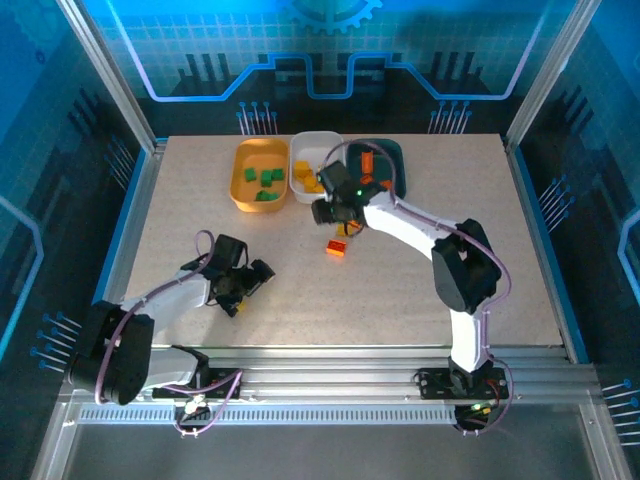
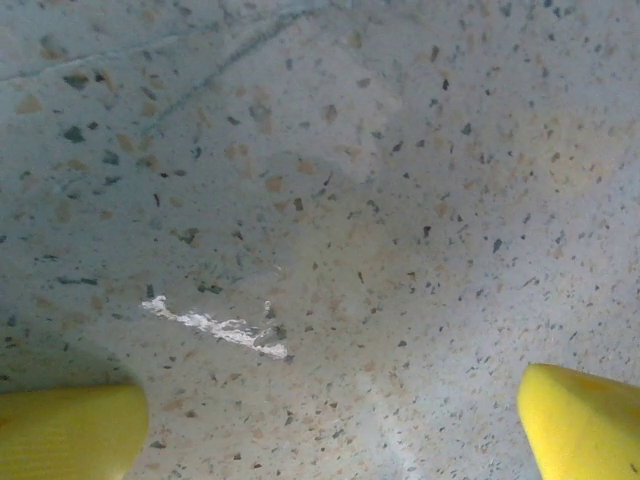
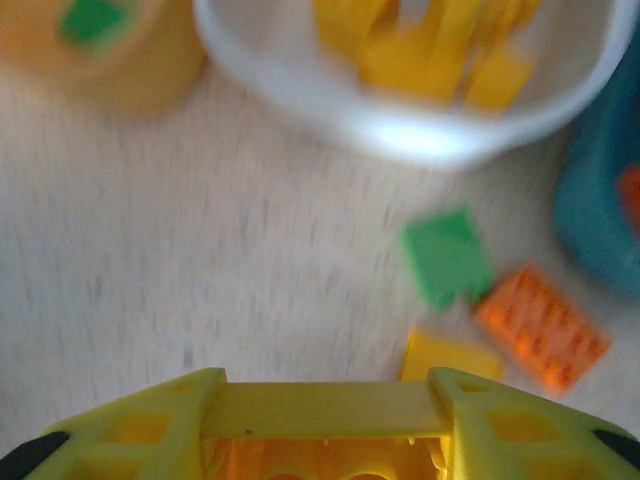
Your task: Sort the legos into containers by color
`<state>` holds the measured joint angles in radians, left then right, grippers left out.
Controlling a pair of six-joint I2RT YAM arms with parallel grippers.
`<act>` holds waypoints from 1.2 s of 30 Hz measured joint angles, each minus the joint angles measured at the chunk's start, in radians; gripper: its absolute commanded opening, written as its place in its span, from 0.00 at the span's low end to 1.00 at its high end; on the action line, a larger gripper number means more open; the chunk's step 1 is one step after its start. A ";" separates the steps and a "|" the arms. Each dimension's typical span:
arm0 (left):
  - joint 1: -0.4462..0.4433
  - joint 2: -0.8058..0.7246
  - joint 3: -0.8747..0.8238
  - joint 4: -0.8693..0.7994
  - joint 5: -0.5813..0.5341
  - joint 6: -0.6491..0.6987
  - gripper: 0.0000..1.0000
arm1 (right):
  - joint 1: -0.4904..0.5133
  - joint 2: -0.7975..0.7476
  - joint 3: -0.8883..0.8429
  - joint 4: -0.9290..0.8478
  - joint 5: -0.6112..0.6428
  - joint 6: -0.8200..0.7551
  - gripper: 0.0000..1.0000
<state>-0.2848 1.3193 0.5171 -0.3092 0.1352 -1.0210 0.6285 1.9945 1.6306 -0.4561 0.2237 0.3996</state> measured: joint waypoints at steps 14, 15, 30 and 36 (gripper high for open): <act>0.000 0.145 0.088 -0.079 -0.008 -0.113 0.99 | -0.117 0.419 0.653 -0.175 -0.090 -0.035 0.75; 0.000 0.153 0.096 -0.087 -0.008 -0.116 0.98 | -0.117 0.429 0.675 -0.188 -0.093 -0.042 0.77; -0.102 0.010 0.099 -0.120 -0.089 0.144 0.99 | -0.063 -0.058 -0.069 -0.099 0.039 0.174 0.89; -0.163 -0.098 0.173 -0.026 -0.008 0.238 0.99 | 0.042 -0.061 -0.195 -0.067 0.056 0.325 0.91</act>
<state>-0.4473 1.2217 0.6903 -0.3355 0.1272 -0.7830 0.6708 1.9339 1.4361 -0.5232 0.2798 0.7246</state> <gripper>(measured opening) 0.990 0.910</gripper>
